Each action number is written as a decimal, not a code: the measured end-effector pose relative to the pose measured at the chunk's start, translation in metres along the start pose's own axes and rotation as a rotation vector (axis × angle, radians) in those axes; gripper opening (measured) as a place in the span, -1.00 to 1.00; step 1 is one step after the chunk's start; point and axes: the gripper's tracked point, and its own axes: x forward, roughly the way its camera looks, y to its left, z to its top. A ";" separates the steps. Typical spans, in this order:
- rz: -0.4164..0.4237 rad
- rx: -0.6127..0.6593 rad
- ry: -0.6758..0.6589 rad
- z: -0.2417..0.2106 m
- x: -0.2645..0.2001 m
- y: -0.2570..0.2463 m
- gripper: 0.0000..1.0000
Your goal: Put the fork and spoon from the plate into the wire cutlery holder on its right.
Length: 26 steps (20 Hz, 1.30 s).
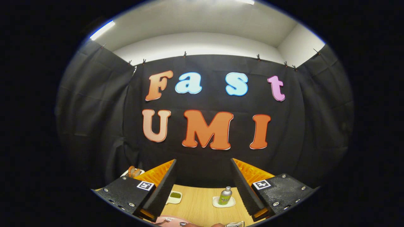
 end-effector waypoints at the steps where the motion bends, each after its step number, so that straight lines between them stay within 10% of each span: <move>1: 0.017 0.005 0.060 -0.017 0.002 0.005 0.95; 26: 0.174 -0.042 1.114 -0.343 -0.058 0.074 0.87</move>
